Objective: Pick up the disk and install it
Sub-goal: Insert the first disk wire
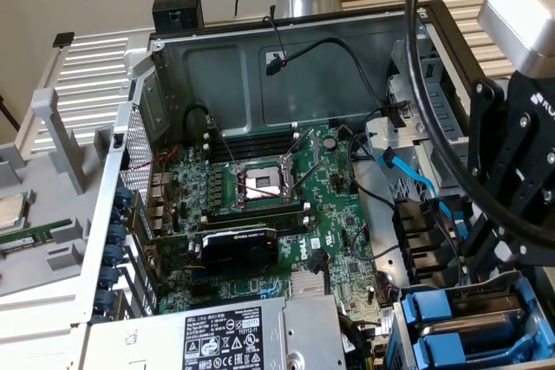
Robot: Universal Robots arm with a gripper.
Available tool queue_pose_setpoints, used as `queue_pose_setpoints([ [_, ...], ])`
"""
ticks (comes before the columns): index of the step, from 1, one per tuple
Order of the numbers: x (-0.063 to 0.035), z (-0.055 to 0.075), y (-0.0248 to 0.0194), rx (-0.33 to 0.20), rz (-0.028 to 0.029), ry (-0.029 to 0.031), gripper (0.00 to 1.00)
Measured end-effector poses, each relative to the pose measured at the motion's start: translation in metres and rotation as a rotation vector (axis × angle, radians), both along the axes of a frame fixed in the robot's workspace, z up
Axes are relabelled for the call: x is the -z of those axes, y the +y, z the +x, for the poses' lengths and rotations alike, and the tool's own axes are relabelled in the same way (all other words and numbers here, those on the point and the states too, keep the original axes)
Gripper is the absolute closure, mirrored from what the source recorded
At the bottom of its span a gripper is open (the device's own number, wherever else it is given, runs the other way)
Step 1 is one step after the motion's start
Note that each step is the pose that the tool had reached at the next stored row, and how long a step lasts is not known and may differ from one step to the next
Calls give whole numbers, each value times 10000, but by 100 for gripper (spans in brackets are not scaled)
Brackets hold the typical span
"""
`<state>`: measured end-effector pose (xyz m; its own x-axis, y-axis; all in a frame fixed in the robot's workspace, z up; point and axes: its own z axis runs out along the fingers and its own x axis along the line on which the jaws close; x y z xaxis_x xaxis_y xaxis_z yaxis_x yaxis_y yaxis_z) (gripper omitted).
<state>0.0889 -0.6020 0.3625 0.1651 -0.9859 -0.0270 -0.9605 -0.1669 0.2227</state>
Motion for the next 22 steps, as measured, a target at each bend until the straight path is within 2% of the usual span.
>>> queue_pose_setpoints([
  [4, 0, 28, 1, 2, -10, 65, 82],
  [8, -1, 30, 1, 73, -12, 160, 82],
  [22, -1, 31, 1, 1054, -3, 176, 82],
])
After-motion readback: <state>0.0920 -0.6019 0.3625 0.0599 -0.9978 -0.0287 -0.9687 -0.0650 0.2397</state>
